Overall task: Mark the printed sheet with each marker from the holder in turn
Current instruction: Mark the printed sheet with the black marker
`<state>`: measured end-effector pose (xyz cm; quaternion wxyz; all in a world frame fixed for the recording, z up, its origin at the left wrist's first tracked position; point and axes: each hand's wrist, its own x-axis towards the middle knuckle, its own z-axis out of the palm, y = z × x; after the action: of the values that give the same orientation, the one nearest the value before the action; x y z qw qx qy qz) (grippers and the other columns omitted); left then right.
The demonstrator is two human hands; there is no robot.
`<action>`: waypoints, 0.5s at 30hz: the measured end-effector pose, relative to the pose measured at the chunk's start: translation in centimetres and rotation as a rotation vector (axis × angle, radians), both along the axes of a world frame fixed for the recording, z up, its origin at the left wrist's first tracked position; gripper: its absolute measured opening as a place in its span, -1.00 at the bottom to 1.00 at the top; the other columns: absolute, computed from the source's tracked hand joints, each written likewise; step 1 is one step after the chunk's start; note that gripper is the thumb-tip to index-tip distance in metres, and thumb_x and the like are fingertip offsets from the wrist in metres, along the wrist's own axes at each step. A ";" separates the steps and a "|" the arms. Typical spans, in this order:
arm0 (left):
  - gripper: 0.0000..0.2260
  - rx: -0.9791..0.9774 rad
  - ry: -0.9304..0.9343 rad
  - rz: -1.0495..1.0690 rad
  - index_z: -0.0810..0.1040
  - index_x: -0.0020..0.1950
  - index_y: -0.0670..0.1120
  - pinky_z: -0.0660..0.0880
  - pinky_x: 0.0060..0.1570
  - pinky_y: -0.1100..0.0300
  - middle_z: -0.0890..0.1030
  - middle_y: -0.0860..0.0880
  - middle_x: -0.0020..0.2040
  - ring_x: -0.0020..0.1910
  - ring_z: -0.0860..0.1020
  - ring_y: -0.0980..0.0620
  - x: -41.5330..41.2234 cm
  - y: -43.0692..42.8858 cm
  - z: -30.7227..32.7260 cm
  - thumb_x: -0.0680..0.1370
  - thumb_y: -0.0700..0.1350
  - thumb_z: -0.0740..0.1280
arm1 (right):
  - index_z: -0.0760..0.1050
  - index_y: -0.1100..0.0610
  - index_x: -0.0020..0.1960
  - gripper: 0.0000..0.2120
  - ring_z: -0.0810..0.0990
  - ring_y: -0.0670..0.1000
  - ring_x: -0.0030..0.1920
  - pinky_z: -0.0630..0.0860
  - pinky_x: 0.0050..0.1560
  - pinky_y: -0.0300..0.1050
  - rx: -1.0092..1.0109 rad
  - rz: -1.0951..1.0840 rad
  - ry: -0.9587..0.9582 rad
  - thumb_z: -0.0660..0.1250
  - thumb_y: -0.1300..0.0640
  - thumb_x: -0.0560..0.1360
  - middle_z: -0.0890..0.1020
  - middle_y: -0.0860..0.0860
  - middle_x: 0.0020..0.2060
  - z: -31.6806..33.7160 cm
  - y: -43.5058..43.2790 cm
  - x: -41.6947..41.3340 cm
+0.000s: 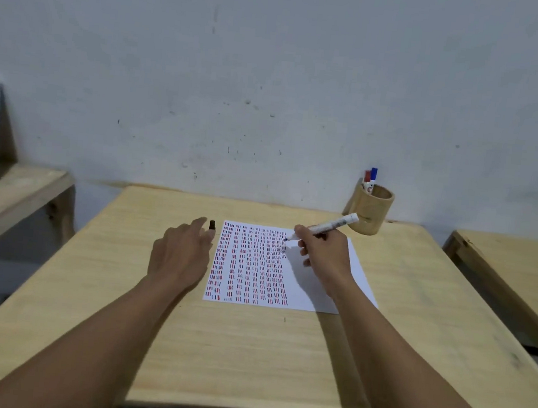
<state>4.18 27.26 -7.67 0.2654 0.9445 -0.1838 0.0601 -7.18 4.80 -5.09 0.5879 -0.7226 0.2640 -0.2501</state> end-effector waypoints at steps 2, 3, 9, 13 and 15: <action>-0.53 0.113 0.030 -0.025 0.32 0.56 0.06 0.24 0.42 -0.18 0.48 -0.12 0.46 0.50 0.33 -0.18 -0.8 1.1 -0.7 0.68 0.11 -0.02 | 0.65 0.21 -0.18 -0.79 0.63 0.03 -0.36 0.60 -0.29 0.06 -0.104 -0.031 0.080 0.42 0.06 0.49 0.67 0.04 -0.37 -1.0 0.0 0.0; -0.52 0.173 0.064 -0.042 0.27 0.58 0.10 0.10 0.50 -0.22 0.36 -0.12 0.55 0.58 0.19 -0.17 -1.0 1.6 -1.1 0.68 0.13 -0.07 | 0.65 0.22 -0.18 -0.77 0.65 0.06 -0.35 0.62 -0.25 0.10 -0.127 -0.047 0.105 0.41 0.04 0.47 0.68 0.06 -0.37 -1.5 0.1 -0.1; -0.51 0.334 0.114 -0.093 0.02 0.64 0.20 -0.20 0.55 -0.24 -0.03 -0.11 0.67 0.64 -0.13 -0.16 -1.0 2.2 -1.9 0.68 0.13 -0.12 | 0.61 0.28 -0.17 -0.70 0.68 0.08 -0.23 0.49 -0.31 -0.11 -0.248 -0.076 0.166 0.39 0.01 0.46 0.71 0.12 -0.28 -2.8 0.5 -0.1; -0.51 0.357 0.096 -0.085 0.01 0.63 0.21 -0.19 0.55 -0.24 -0.02 -0.10 0.67 0.65 -0.12 -0.15 -0.9 2.2 -2.0 0.67 0.14 -0.13 | 0.62 0.28 -0.19 -0.72 0.67 0.01 -0.27 0.43 -0.38 -0.19 -0.299 -0.074 0.196 0.41 0.03 0.47 0.71 0.09 -0.30 -2.9 0.5 0.0; -0.51 0.360 0.092 -0.084 0.02 0.63 0.21 -0.19 0.55 -0.24 -0.02 -0.10 0.67 0.65 -0.12 -0.15 -0.9 2.2 -2.1 0.67 0.14 -0.13 | 0.61 0.27 -0.21 -0.72 0.67 0.01 -0.29 0.43 -0.38 -0.17 -0.312 -0.072 0.206 0.41 0.03 0.47 0.70 0.08 -0.33 -3.0 0.5 0.0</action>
<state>3.29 29.41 -9.73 0.1025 0.9700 -0.2184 -0.0282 -7.14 5.30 -8.08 0.4292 -0.8170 0.3064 -0.2334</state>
